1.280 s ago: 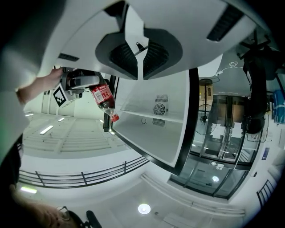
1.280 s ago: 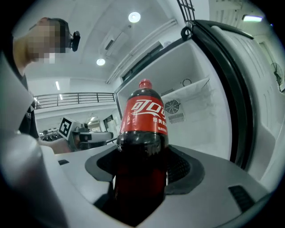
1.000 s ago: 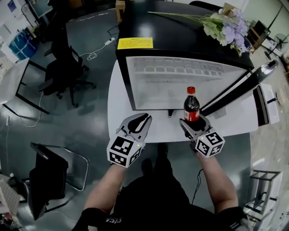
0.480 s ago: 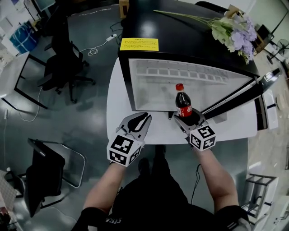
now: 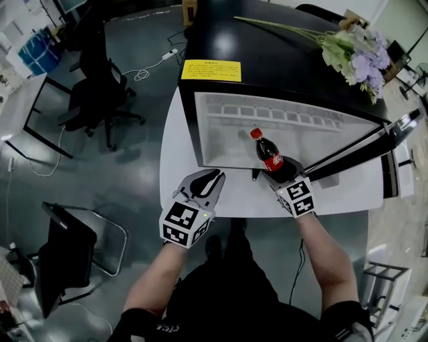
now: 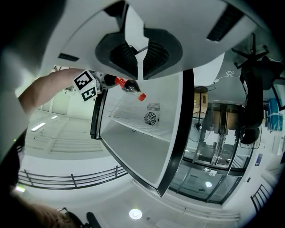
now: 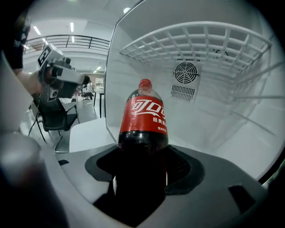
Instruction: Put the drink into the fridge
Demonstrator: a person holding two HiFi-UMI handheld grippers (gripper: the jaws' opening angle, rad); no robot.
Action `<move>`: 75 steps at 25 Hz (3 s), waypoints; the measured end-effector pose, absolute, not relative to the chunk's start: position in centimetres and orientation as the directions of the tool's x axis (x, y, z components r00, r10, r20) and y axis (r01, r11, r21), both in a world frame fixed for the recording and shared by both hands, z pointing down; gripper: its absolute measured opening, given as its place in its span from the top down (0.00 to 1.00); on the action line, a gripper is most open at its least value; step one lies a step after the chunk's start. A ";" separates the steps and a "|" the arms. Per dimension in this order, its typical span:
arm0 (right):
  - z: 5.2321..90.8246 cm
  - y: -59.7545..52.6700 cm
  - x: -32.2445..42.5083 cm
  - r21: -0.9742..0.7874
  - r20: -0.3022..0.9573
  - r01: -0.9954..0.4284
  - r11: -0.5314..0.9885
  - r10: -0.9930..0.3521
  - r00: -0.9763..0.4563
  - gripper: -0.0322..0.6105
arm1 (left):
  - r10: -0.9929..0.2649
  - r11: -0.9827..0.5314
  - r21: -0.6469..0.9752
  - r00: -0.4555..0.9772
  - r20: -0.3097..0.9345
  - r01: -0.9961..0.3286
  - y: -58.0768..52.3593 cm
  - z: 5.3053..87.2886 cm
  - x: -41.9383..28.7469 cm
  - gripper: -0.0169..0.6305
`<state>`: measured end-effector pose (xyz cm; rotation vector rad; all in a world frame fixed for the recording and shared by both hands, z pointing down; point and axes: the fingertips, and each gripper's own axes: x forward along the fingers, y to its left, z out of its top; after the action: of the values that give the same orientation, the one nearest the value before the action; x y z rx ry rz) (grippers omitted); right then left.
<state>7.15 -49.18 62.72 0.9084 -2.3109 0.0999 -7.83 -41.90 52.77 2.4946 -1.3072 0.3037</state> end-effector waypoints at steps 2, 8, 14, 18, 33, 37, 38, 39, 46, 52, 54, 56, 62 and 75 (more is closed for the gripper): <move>63.0 -49.6 7.1 0.196 0.609 -0.617 0.762 -0.588 -0.533 0.48 | -0.766 -0.529 0.176 0.556 0.322 -0.830 -42.1 52.7 -8.1 0.89; 64.8 -51.0 6.6 0.325 0.662 -0.503 0.801 -0.573 -0.484 0.48 | -0.774 -0.509 0.184 0.541 0.330 -0.841 -42.3 53.1 -8.8 0.89; 66.2 -52.8 6.2 0.390 0.715 -0.402 0.828 -0.548 -0.435 0.48 | -0.775 -0.499 0.190 0.533 0.338 -0.846 -42.2 53.5 -9.1 0.89; 67.2 -53.5 6.1 0.406 0.744 -0.351 0.844 -0.528 -0.409 0.48 | -0.771 -0.499 0.194 0.535 0.345 -0.845 -42.3 53.9 -9.0 0.89; 69.1 -54.5 6.0 0.437 0.836 -0.101 0.894 -0.445 -0.321 0.48 | -0.768 -0.491 0.220 0.538 0.347 -0.843 -42.9 54.3 -9.6 0.89; 67.0 -55.9 6.4 0.468 0.803 -0.155 0.870 -0.492 -0.337 0.56 | -0.767 -0.496 0.221 0.543 0.342 -0.840 -42.9 54.1 -9.6 0.89; 66.3 -56.4 6.5 0.470 0.794 -0.182 0.864 -0.504 -0.341 0.59 | -0.767 -0.497 0.222 0.544 0.341 -0.839 -42.9 54.1 -9.5 0.89; 65.7 -56.8 6.5 0.478 0.783 -0.201 0.855 -0.518 -0.343 0.65 | -0.766 -0.497 0.224 0.546 0.339 -0.838 -43.0 54.0 -9.4 0.89; 63.0 -56.0 4.9 0.455 0.702 -0.342 0.823 -0.567 -0.430 0.77 | -0.758 -0.518 0.223 0.564 0.328 -0.826 -42.9 53.0 -8.5 0.89; 60.9 -52.3 4.3 0.358 0.616 -0.469 0.807 -0.582 -0.531 0.79 | -0.764 -0.516 0.208 0.557 0.326 -0.831 -41.8 51.2 -9.1 0.89; 60.0 -51.0 4.2 0.334 0.585 -0.495 0.802 -0.588 -0.558 0.80 | -0.767 -0.516 0.203 0.555 0.322 -0.832 -41.3 50.4 -9.4 0.89; 58.6 -49.4 4.5 0.299 0.563 -0.538 0.788 -0.601 -0.567 0.80 | -0.769 -0.518 0.203 0.556 0.316 -0.831 -40.6 49.5 -9.6 0.89; 54.1 -44.3 6.5 0.245 0.460 -0.663 0.708 -0.687 -0.563 0.82 | -0.764 -0.548 0.172 0.574 0.296 -0.818 -37.5 46.6 -9.9 0.89; 43.2 -36.1 11.9 0.113 0.210 -0.818 0.564 -0.818 -0.535 0.85 | -0.717 -0.632 0.147 0.646 0.262 -0.761 -33.7 43.4 -7.1 0.89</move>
<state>11.92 -36.08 43.23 1.3645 -2.5602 -0.0011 -7.12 -33.73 43.44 2.6222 -1.1999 0.2608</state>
